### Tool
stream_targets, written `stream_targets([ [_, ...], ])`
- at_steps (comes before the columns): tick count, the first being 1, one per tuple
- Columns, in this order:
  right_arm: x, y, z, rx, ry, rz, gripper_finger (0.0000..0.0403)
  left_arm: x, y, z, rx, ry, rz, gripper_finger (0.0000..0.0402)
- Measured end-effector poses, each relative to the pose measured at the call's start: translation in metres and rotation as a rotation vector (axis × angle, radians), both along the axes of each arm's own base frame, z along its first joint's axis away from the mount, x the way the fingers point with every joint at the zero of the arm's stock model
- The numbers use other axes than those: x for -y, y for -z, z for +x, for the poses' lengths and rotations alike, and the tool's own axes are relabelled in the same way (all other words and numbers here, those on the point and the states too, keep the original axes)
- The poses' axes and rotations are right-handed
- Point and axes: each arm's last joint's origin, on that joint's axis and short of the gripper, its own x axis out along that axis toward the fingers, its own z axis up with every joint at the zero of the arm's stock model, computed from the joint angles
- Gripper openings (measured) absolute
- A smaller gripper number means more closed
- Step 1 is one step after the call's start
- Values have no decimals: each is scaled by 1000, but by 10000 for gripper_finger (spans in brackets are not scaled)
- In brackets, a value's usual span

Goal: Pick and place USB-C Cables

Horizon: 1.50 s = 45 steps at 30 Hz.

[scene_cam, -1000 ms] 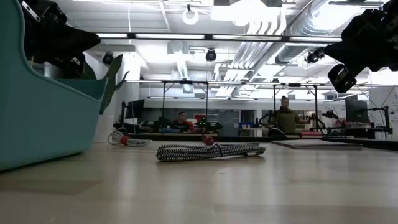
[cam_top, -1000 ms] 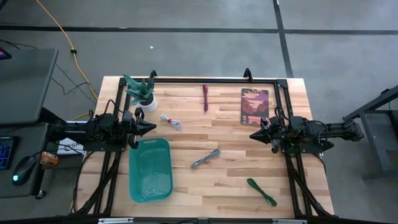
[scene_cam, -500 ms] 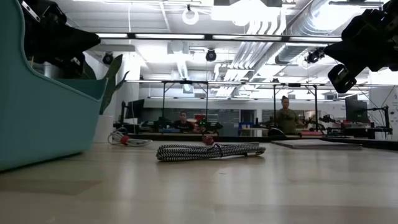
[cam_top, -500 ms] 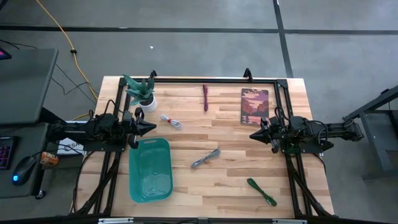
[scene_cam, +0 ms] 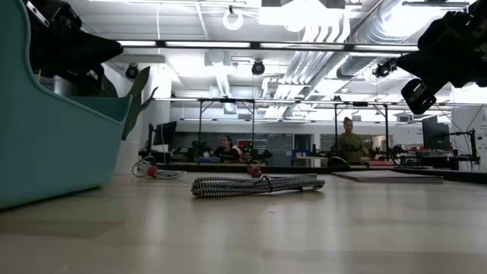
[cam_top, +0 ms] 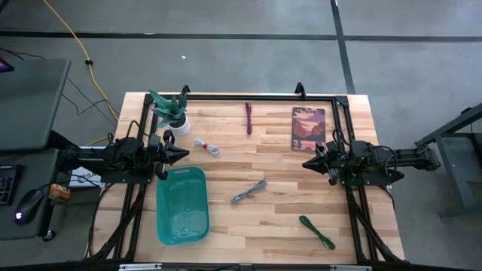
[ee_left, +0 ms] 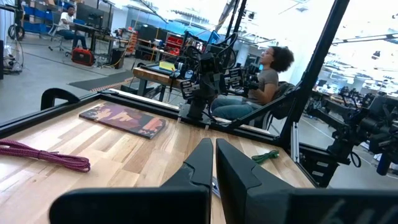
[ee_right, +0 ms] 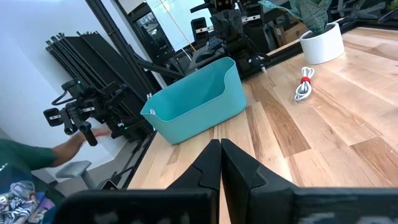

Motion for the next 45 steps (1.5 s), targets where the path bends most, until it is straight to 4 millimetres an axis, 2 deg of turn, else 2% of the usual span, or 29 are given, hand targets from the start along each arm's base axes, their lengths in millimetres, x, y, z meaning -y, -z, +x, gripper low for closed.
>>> stream_targets([
  [38, 0, 0, 0, -2, -2, 0, 0, 0, 0, 0, 0, 2, 0, 1],
  [45, 0, 0, 0, -1, -2, 0, 0, 4, 5, 1, -62, 134, 148, 1],
])
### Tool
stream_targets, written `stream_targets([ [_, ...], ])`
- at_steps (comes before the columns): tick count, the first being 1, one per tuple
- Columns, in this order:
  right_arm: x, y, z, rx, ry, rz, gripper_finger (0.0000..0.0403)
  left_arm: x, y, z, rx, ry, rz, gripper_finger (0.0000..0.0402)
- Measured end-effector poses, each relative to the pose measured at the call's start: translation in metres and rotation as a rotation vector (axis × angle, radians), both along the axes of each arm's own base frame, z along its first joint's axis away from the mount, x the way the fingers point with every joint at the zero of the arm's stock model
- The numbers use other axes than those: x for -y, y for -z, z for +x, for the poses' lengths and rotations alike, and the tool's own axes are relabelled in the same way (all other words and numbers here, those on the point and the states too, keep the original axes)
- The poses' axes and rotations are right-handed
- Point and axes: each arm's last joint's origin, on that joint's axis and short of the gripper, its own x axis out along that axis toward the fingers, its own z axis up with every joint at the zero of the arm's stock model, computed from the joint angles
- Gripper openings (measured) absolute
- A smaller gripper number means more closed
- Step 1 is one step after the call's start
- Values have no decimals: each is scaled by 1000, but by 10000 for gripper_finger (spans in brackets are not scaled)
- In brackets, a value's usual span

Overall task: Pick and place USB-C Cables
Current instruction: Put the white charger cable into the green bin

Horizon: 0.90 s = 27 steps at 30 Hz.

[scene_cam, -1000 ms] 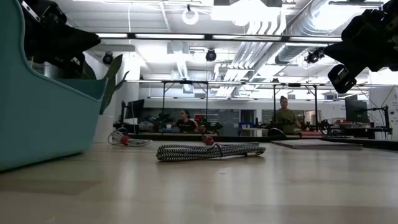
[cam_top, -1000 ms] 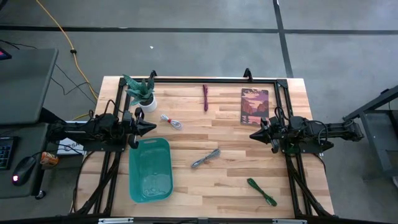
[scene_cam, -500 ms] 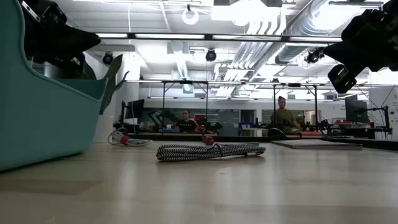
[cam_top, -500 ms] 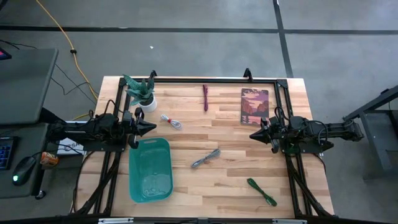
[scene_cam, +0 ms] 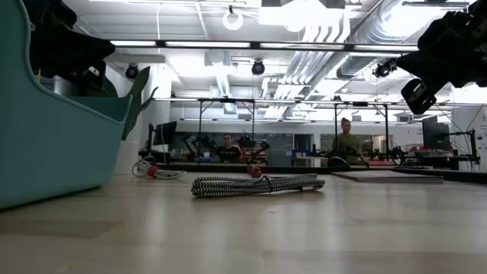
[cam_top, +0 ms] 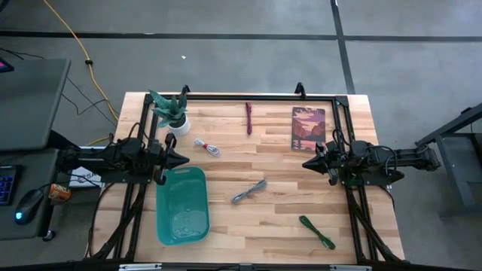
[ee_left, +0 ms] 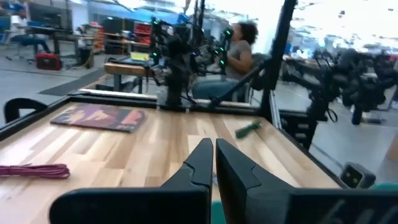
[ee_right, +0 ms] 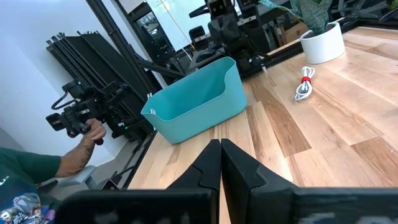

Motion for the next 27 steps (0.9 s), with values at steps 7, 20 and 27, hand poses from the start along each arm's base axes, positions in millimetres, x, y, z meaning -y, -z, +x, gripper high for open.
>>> stream_targets([
  [7, 0, 0, 0, 0, 0, 0, 0, 0, 0, 0, -5, -3, 10, 1],
  [20, 0, 0, 0, 0, 0, 0, 0, 0, 0, 0, -5, -4, 26, 15],
  [27, 0, 0, 0, 0, 0, 0, 0, -1, 1, 0, -8, -40, 13, 123],
])
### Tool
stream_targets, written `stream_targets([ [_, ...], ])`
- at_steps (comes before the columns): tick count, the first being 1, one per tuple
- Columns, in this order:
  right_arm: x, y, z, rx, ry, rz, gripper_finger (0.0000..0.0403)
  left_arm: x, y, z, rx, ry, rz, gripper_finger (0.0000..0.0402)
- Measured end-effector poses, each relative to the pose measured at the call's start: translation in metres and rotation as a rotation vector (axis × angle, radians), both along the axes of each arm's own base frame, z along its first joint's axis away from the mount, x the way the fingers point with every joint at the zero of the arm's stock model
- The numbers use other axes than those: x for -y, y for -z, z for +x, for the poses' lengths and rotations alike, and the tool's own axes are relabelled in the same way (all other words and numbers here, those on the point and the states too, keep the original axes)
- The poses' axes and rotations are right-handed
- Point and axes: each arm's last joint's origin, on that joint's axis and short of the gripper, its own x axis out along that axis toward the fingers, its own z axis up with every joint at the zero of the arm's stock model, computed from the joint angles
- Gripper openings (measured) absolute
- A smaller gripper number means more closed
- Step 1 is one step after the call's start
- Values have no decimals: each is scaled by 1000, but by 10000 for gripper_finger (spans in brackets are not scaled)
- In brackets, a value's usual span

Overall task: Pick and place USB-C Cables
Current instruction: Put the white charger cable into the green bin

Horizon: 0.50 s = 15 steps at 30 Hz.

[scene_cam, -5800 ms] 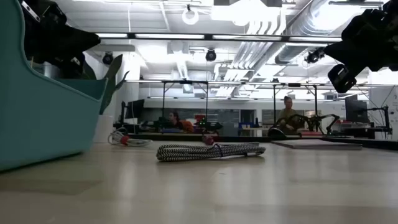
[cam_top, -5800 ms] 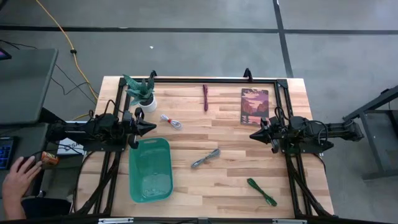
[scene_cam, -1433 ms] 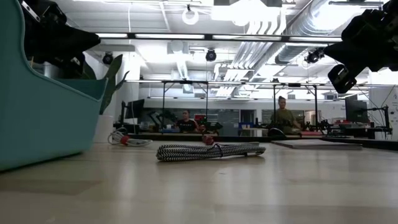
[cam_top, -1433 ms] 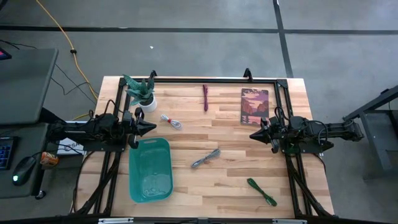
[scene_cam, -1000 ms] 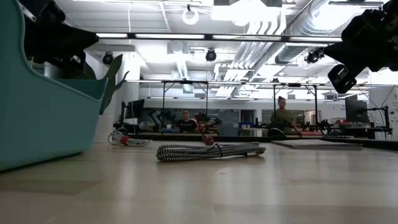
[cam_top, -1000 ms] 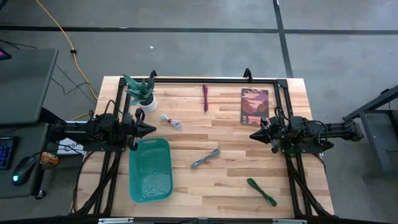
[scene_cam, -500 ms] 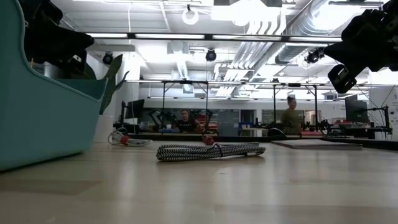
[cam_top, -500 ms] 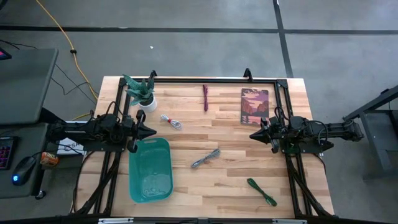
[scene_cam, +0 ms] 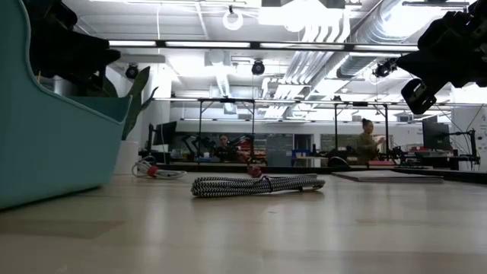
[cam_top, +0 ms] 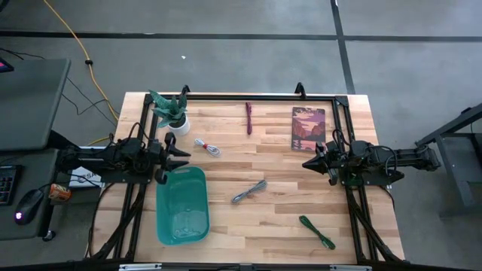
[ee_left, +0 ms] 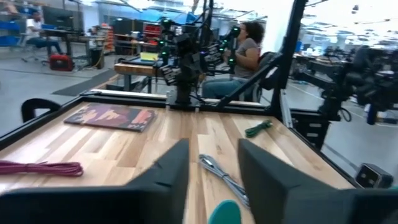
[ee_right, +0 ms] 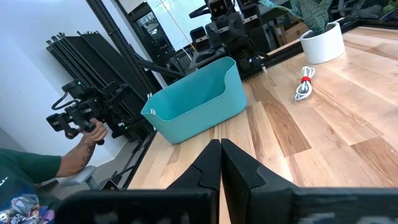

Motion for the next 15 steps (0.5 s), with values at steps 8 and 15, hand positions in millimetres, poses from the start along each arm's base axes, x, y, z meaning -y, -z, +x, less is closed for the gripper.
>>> stream_targets([
  [8, 0, 0, 0, 0, 0, 0, 0, 0, 0, 0, -3, -14, -15, 236],
  [15, 0, 0, 0, 0, 0, 0, 0, -2, -7, -1, 65, -70, -49, 248],
])
